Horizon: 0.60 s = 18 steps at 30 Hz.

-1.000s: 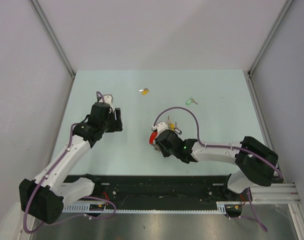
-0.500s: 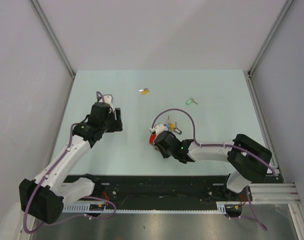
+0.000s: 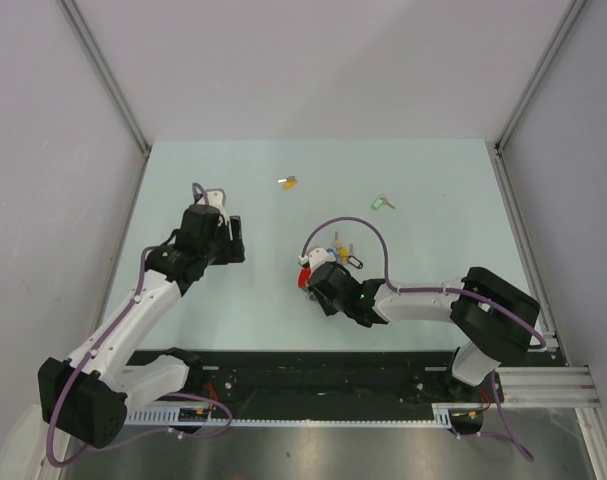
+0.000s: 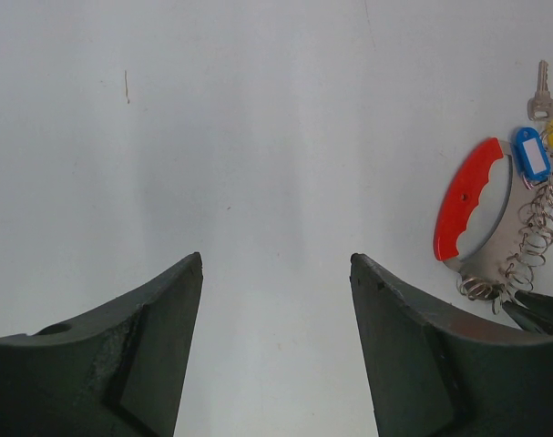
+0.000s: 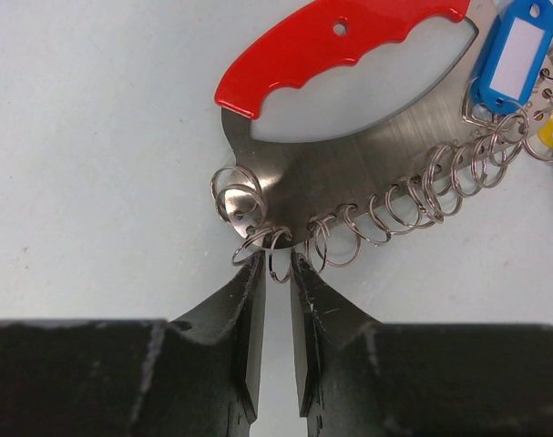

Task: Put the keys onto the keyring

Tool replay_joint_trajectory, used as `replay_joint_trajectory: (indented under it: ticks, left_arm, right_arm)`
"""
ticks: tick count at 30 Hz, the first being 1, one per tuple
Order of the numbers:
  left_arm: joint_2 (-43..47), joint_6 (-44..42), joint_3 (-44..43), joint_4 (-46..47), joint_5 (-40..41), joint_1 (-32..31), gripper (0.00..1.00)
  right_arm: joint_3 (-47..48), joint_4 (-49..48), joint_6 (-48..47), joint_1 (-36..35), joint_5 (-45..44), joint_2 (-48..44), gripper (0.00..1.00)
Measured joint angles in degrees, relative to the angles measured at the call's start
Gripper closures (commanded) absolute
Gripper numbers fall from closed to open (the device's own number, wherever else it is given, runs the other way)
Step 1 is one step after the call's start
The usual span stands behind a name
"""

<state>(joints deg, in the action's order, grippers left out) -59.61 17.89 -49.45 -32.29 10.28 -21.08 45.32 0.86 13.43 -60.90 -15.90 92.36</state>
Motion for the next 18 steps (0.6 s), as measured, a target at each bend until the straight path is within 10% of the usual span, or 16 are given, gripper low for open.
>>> replay_joint_trajectory:
  ticks: [18]
  left_arm:
    - [5.4,-5.9,3.8,4.2,-12.1,0.0,0.17]
  right_arm:
    - [0.0,0.0,-2.1,0.0,-2.2,0.0,0.92]
